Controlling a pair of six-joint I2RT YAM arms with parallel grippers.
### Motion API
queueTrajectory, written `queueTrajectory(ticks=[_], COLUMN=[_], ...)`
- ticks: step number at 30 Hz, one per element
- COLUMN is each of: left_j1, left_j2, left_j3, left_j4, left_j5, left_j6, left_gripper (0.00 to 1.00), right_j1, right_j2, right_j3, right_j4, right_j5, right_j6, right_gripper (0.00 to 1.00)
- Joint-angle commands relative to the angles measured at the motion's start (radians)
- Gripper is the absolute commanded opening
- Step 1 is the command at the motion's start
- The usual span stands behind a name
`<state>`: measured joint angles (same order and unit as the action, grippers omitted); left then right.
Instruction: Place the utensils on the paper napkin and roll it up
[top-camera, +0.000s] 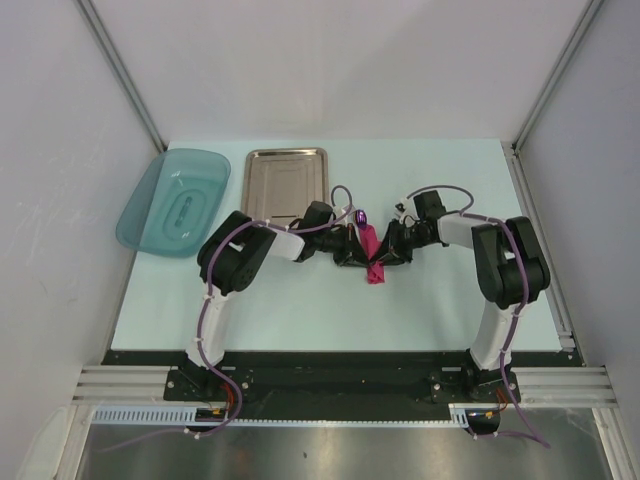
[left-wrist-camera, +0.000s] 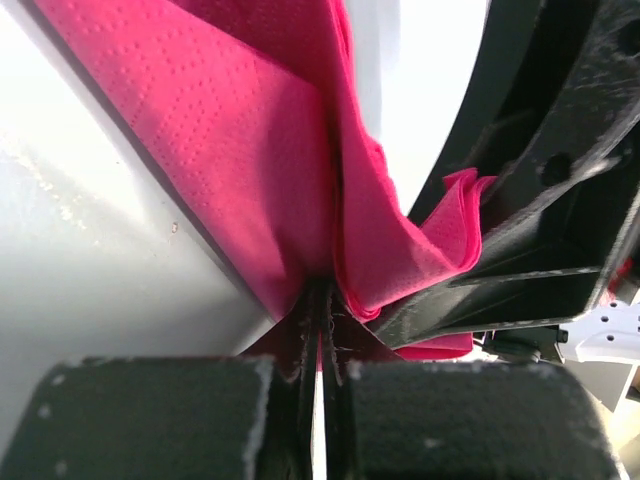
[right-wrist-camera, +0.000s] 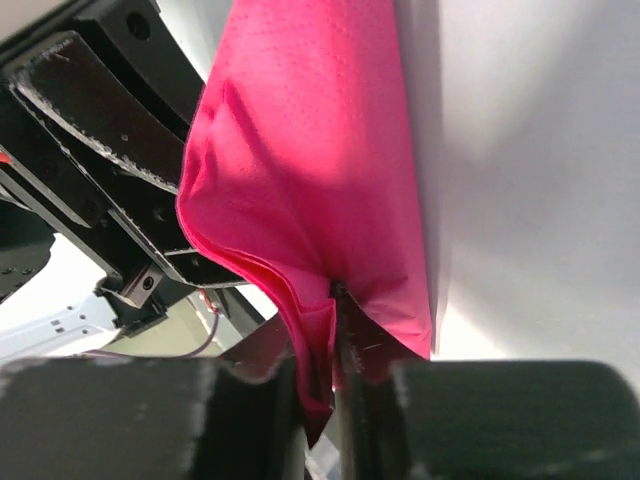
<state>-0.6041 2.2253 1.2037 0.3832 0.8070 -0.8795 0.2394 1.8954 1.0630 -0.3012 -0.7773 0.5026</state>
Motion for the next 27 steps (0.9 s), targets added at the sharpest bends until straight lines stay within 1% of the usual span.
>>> queueTrajectory(ticks=[1,3,5,9,10,11,13,14,16,17,18,20,27], left_j1=[-0.008,-0.01,-0.011,-0.016,-0.016,-0.017,-0.022,-0.025,-0.025,-0.026,-0.026,-0.028,-0.034], left_j2=[0.005,0.007,0.007,0.008,0.008,0.01,0.011,0.013,0.011,0.01,0.01,0.011,0.014], left_j3=[0.01,0.011,0.013,0.023,0.025,0.033,0.042,0.048,0.053,0.057,0.057,0.066,0.083], left_j4=[-0.049,-0.053,-0.055,-0.066,-0.07,-0.079,-0.104,-0.118,-0.133,-0.148,-0.155,-0.181,-0.214], left_j5=[-0.069,-0.071,-0.071,-0.077,-0.08,-0.084,-0.095,-0.097,-0.112,-0.115,-0.123,-0.132,-0.144], left_j6=[0.059,0.062,0.065,0.073,0.076,0.079,0.089,0.099,0.109,0.111,0.114,0.129,0.151], left_gripper=[0.0,0.0,0.0,0.0,0.0,0.0,0.0,0.0,0.0,0.0,0.0,0.0,0.0], right_j1=[-0.047,-0.069,-0.104,-0.141,-0.146,-0.149,-0.15,-0.149,-0.147,-0.147,-0.14,-0.132,-0.037], right_j2=[-0.028,-0.054,-0.079,-0.097,-0.099,-0.099,-0.102,-0.104,-0.108,-0.111,-0.113,-0.119,-0.098], right_j3=[0.032,0.037,0.037,0.038,0.035,0.035,0.032,0.032,0.035,0.034,0.035,0.035,0.032], right_j4=[-0.009,-0.022,-0.038,-0.072,-0.079,-0.082,-0.084,-0.082,-0.081,-0.078,-0.076,-0.067,0.025], right_j5=[-0.022,-0.019,-0.019,-0.019,-0.02,-0.02,-0.028,-0.033,-0.043,-0.046,-0.053,-0.06,-0.083], right_j6=[-0.007,-0.024,-0.032,-0.058,-0.067,-0.07,-0.068,-0.065,-0.061,-0.052,-0.047,-0.024,0.069], right_gripper=[0.24,0.3,0.33,0.34,0.33,0.28,0.23,0.16,0.11,0.06,0.04,0.02,0.01])
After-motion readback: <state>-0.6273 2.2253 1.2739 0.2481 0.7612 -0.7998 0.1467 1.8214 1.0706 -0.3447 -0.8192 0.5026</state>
